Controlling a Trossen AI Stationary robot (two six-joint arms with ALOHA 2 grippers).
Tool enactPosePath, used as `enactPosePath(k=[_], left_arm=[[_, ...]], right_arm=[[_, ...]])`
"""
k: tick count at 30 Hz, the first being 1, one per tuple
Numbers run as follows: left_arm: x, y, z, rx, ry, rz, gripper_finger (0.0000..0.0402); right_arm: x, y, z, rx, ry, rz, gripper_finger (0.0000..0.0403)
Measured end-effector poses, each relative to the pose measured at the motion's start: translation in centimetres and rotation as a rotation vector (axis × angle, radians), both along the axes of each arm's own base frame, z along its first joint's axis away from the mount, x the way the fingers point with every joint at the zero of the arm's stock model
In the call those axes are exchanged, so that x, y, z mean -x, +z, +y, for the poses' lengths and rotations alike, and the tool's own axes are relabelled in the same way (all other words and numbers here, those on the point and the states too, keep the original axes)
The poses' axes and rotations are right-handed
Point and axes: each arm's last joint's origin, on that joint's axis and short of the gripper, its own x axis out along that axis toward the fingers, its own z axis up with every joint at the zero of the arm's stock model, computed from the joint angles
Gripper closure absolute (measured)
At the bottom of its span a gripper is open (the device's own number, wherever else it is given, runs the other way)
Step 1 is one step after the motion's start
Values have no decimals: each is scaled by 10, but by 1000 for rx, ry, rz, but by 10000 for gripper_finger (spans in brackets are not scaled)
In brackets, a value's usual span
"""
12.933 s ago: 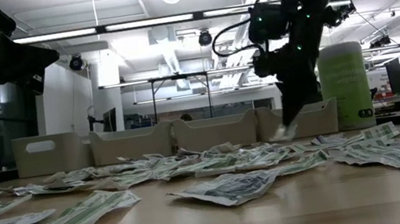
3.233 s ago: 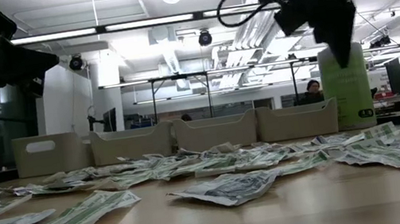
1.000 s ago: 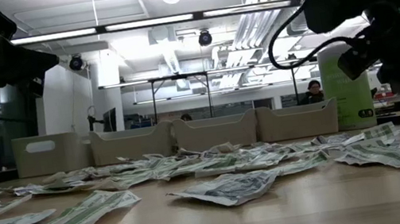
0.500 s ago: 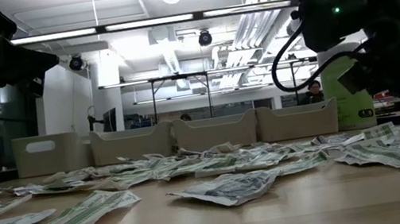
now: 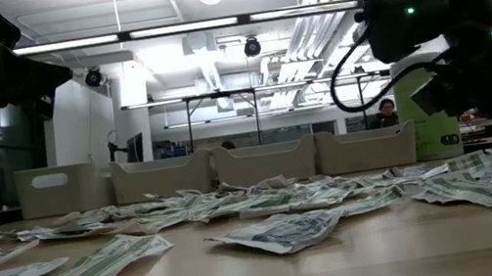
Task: Pick & Place First Aid Supplies
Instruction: Put the green bandage into the right gray bin
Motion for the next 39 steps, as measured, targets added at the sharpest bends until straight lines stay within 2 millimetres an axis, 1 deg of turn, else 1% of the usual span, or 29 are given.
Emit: enactPosePath(k=[2, 5, 9, 13, 16, 19, 23, 28, 35, 39], left_arm=[[0, 0, 0, 0, 0, 0, 401], [0, 0, 0, 0, 0, 0, 401], [0, 0, 0, 0, 0, 1, 401], [0, 0, 0, 0, 0, 2, 401], [0, 0, 0, 0, 0, 3, 401], [0, 0, 0, 0, 0, 3, 401], [0, 0, 0, 0, 0, 4, 401], [0, 0, 0, 0, 0, 5, 401], [0, 0, 0, 0, 0, 5, 401], [0, 0, 0, 0, 0, 6, 401]], right_arm=[[-6, 6, 0, 27, 3, -37, 401], [-19, 21, 0, 43, 14, -94, 402], [-30, 41, 0, 65, 58, -119, 402], [-41, 62, -6, 109, 93, -144, 403], [-49, 78, -16, 136, 99, -162, 403], [-57, 94, -32, 159, 88, -204, 403], [-64, 111, -59, 203, 71, -255, 403], [-65, 123, -96, 248, 54, -299, 403], [-57, 121, -148, 304, 113, -327, 403], [-52, 111, -179, 320, 144, -303, 403]])
